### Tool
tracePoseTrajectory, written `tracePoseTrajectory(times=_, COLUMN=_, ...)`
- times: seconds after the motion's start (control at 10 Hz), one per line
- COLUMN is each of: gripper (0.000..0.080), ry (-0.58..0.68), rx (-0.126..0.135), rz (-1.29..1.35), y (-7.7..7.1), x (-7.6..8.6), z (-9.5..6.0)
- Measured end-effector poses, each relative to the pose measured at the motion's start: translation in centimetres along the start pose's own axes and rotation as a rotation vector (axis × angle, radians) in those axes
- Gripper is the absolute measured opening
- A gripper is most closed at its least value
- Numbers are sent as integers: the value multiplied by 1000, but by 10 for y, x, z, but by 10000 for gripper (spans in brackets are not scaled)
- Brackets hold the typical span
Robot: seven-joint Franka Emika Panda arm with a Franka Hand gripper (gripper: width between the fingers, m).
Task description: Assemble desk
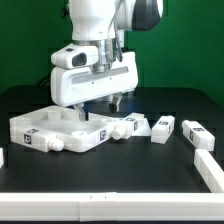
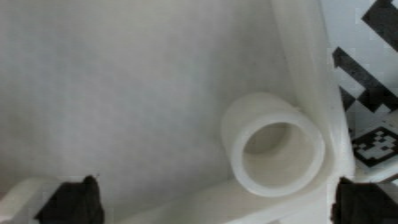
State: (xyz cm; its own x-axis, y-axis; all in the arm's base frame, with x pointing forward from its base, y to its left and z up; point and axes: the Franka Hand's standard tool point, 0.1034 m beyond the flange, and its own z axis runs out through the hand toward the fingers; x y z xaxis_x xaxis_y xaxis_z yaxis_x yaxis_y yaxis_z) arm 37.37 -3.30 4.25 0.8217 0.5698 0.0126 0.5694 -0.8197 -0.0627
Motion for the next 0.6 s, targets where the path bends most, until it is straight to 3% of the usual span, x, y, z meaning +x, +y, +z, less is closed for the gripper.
tracePoseTrajectory(times=0.1, gripper=649, ry=-6, rx=5, rz=-49, y=0, x=-5, z=0)
tracePoseTrajectory(times=0.3, gripper=649, ry=-21, rx=15, rz=-117, y=-2, x=-33, z=4)
tracePoseTrajectory(times=0.4, gripper=649, ry=-16, rx=-3, rz=-160, y=0, x=-45, z=10)
tracePoseTrajectory(times=0.6, gripper=649, ry=-7, rx=-26, rz=-187, y=6, x=-51, z=18)
